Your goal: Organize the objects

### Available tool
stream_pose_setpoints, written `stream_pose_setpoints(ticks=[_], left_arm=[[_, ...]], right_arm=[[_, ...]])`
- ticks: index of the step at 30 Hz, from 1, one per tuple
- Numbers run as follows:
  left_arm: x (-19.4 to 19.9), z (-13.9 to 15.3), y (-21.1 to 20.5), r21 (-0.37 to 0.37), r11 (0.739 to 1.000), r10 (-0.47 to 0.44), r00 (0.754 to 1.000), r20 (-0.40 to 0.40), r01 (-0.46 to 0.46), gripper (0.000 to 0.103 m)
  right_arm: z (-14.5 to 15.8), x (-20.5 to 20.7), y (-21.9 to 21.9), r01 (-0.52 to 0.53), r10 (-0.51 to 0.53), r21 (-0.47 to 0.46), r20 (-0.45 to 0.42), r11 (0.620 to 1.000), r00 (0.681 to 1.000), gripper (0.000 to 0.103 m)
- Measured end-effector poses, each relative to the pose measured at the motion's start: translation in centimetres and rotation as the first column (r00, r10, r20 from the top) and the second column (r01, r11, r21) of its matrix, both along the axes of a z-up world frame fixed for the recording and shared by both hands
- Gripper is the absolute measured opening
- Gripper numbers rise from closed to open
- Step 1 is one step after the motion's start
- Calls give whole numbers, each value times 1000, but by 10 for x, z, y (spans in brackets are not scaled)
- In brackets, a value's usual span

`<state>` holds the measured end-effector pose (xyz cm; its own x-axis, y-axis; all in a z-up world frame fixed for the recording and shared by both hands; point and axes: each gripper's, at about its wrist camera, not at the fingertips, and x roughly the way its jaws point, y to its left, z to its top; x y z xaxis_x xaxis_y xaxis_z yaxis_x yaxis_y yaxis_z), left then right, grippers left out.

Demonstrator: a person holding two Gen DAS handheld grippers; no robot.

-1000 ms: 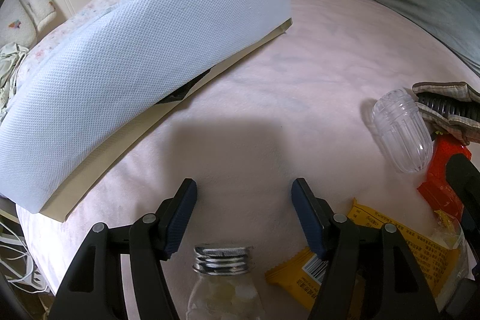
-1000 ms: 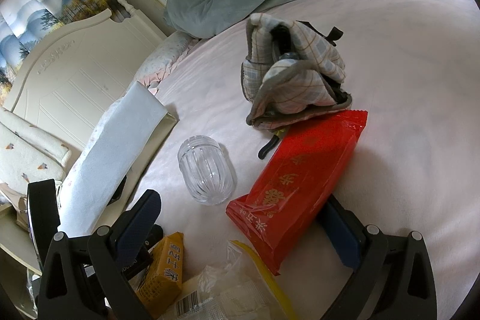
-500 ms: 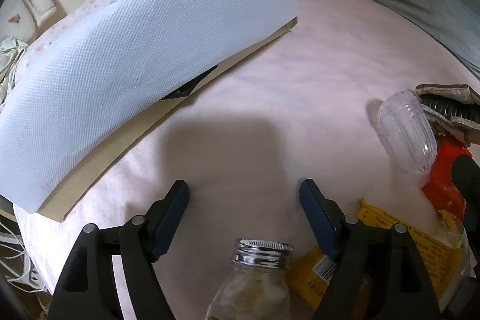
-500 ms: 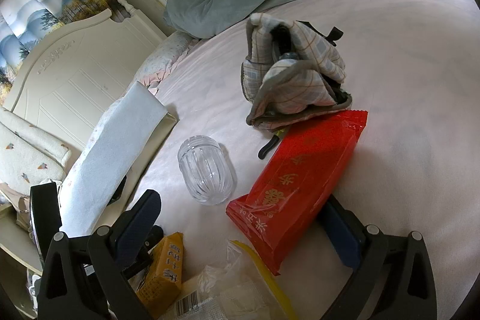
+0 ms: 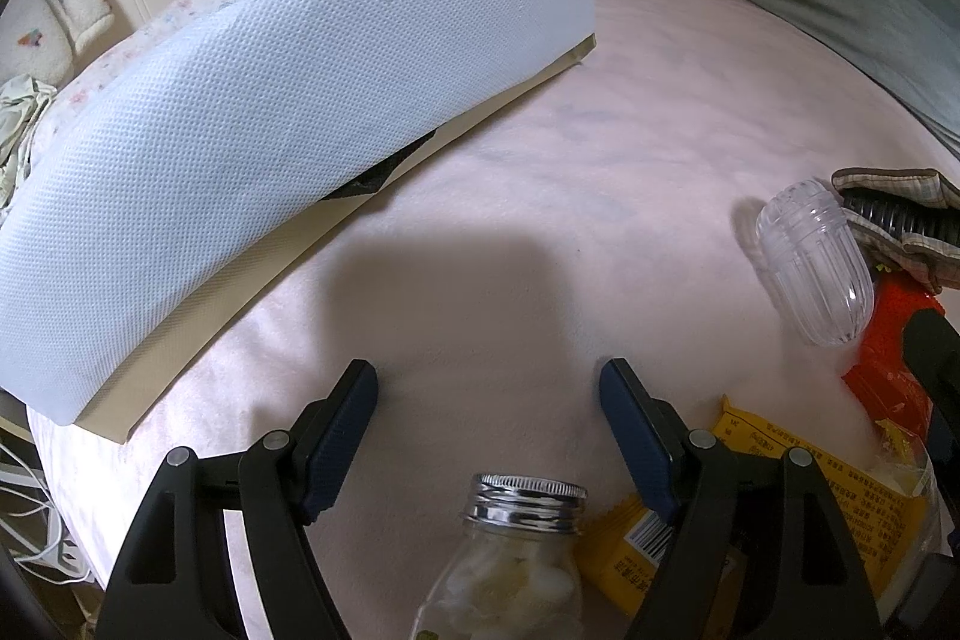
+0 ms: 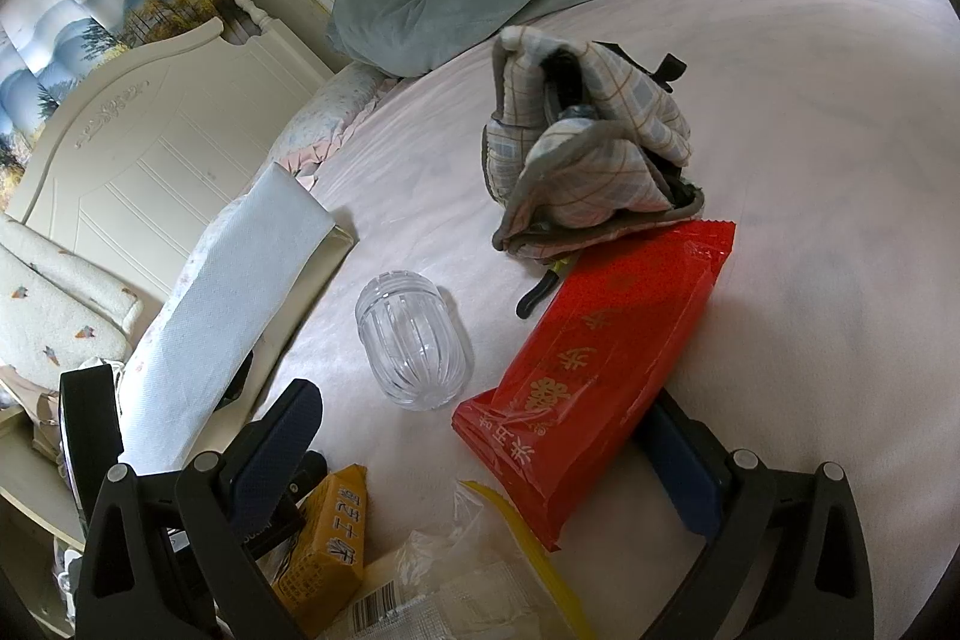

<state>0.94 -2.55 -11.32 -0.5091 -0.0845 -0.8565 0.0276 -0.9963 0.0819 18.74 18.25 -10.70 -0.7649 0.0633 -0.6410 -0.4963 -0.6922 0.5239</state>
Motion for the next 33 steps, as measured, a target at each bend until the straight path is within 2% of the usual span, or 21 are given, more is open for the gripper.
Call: stream_pose_setpoints(ticks=[6, 9, 10, 11, 12, 14, 15, 20, 22, 25, 33], left_arm=[[3, 3, -1, -8, 1000, -11, 1000, 9, 11, 75], [7, 7, 4, -14, 998, -61, 998, 15, 61, 50], [10, 9, 9, -22, 996, -84, 996, 16, 84, 33], [12, 10, 14, -37, 994, -101, 995, 18, 102, 24], [16, 11, 19, -71, 990, -117, 993, 18, 118, 21], [19, 12, 20, -72, 990, -121, 992, 22, 123, 15], [16, 17, 37, -68, 990, -120, 992, 23, 122, 15], [23, 16, 37, -76, 989, -127, 992, 10, 127, 15], [-10, -14, 60, -59, 991, -122, 992, 9, 122, 17], [-9, -14, 57, -49, 992, -114, 994, 5, 114, 20], [-9, -13, 46, -31, 998, -52, 998, 25, 53, 43]], right_arm=[[0, -1, 0, -6, 6, 0, 0, 1000, 1000, 103], [-1, -2, 0, -9, 9, -1, -1, 1000, 1000, 103], [-1, -2, 0, -9, 9, -1, -1, 1000, 1000, 103], [-1, -2, 0, -11, 11, -1, 0, 1000, 1000, 103], [-1, -2, 0, -12, 12, 0, 0, 1000, 1000, 103], [-1, -2, 0, -13, 13, -1, -1, 1000, 1000, 103], [-1, -2, 0, -15, 15, -2, -1, 1000, 1000, 103], [-1, -3, 0, -19, 19, -2, -1, 1000, 1000, 103], [-1, -4, 0, -20, 20, -2, -1, 1000, 1000, 103], [-2, -4, 1, -23, 23, -2, -2, 1000, 1000, 103], [-2, -6, 1, -30, 30, -3, -2, 1000, 1000, 103]])
